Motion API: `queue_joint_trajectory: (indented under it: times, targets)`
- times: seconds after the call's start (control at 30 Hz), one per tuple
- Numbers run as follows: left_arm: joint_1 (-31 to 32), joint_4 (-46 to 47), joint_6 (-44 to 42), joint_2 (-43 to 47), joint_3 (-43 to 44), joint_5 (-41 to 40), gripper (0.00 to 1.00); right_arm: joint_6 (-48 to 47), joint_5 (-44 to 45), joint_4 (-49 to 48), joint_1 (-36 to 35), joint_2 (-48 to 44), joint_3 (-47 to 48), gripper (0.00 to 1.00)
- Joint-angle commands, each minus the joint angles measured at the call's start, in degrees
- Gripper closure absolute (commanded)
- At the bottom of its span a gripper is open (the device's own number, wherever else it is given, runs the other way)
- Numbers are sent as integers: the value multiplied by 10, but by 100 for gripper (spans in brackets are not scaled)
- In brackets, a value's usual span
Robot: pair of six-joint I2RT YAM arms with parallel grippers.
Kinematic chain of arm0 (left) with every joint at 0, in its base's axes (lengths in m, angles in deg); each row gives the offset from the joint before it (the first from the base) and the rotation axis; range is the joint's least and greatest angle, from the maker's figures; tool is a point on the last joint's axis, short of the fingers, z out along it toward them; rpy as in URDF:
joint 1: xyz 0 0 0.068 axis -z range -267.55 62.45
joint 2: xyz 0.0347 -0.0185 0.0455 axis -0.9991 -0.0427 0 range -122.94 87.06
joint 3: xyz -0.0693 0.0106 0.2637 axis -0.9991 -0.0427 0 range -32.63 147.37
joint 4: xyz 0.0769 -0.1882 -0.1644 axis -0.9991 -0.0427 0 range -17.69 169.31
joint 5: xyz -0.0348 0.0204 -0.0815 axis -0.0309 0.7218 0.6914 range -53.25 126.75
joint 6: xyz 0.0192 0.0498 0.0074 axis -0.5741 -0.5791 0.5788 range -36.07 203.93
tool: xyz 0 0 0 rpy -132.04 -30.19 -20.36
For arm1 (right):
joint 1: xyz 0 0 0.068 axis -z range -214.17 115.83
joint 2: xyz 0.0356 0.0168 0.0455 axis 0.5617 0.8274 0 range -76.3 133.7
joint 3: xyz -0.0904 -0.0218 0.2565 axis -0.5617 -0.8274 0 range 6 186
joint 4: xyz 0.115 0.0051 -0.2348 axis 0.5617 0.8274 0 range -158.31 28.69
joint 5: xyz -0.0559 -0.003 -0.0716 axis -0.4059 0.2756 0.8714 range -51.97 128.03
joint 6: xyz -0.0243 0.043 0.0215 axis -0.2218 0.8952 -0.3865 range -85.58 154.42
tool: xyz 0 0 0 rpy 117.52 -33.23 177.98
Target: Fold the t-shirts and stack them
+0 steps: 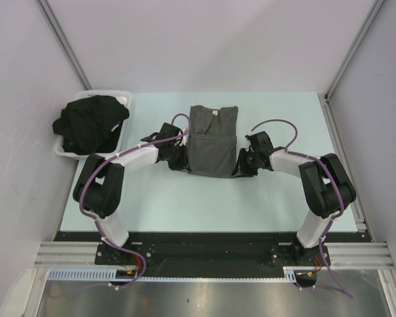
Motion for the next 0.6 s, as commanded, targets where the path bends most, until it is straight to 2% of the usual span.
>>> queue_joint_trajectory:
  times: [0.0,0.17,0.3,0.57]
  targets:
    - [4,-6,-12,30,2,-2,100,-1,10,-7,-4,22,-2,76]
    - [3,-5,-11,31,2,-2,100,-5,3,-5,-4,23,-2,86]
    - [5,-4,-8,32,0,-3,100,-7,1,-4,-2,23,-2,100]
    - [10,-7,-4,62,-22,-9,100,-13,-8,18,-2,4,-2,100]
